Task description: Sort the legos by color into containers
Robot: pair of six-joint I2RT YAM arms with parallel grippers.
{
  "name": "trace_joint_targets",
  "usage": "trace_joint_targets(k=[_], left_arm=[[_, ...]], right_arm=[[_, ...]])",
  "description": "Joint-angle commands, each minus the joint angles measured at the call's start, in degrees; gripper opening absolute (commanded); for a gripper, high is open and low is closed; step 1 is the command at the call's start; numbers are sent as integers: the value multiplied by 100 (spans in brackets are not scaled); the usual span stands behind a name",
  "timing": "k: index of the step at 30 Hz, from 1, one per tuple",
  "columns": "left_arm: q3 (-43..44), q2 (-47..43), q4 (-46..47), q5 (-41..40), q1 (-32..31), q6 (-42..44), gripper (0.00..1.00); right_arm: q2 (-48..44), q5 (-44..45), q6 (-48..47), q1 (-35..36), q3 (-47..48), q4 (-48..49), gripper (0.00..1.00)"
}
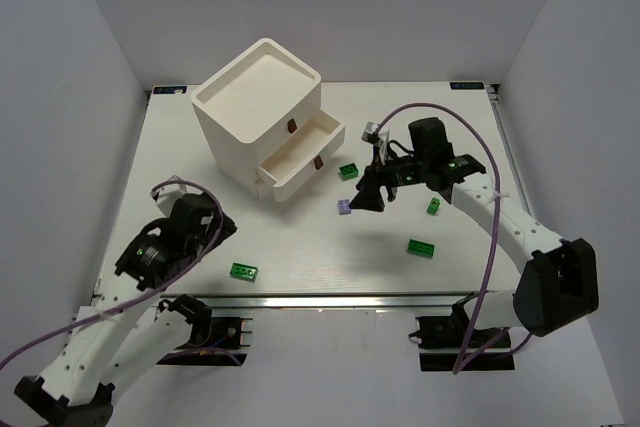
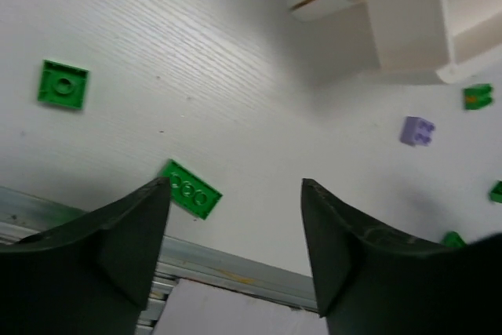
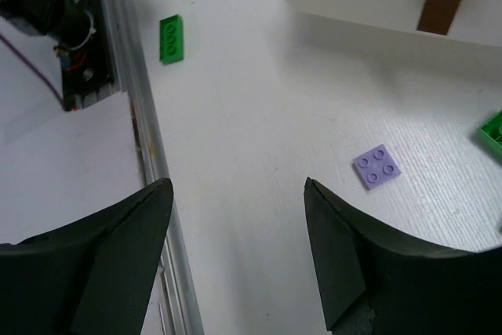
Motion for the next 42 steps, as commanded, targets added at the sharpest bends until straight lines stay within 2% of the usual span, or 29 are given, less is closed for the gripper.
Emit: trace_joint_targets(k=[1, 4, 6, 12, 18, 25, 32, 37, 42], left_arm=[[448, 728, -738, -669, 62, -686, 81], [494, 1089, -880, -784, 62, -1178, 91], [266, 933, -723, -689, 115, -1668, 94], [-710, 676, -213, -723, 360, -2514, 95], [-1114, 1388, 296, -547, 721, -2761, 96], [-1010, 2302, 605, -521, 1450, -2700, 96], [-1010, 2794, 921, -249, 2372, -2507, 96], [-817, 3155, 1088, -117, 2777, -2155, 96], [-657, 3568, 1105, -99, 3050, -1786, 91]], right_arm=[[-252, -695, -825, -108, 202, -892, 73], [-331, -1117, -1292, -170, 316, -1193, 72], [-427, -1197, -1433, -240, 361, -1360, 73], [-700, -1205, -1363, -407, 133, -1159, 75], [-806, -1285, -1363, -574, -8, -1167, 75], [-902, -1408, -1302, -759, -87, -1115, 75], [-973, -1522, -1231, -996, -149, -1045, 74], [-964, -1610, -1231, -1145, -175, -1044, 74], [-920, -1671, -1214, -1216, -202, -1036, 74]])
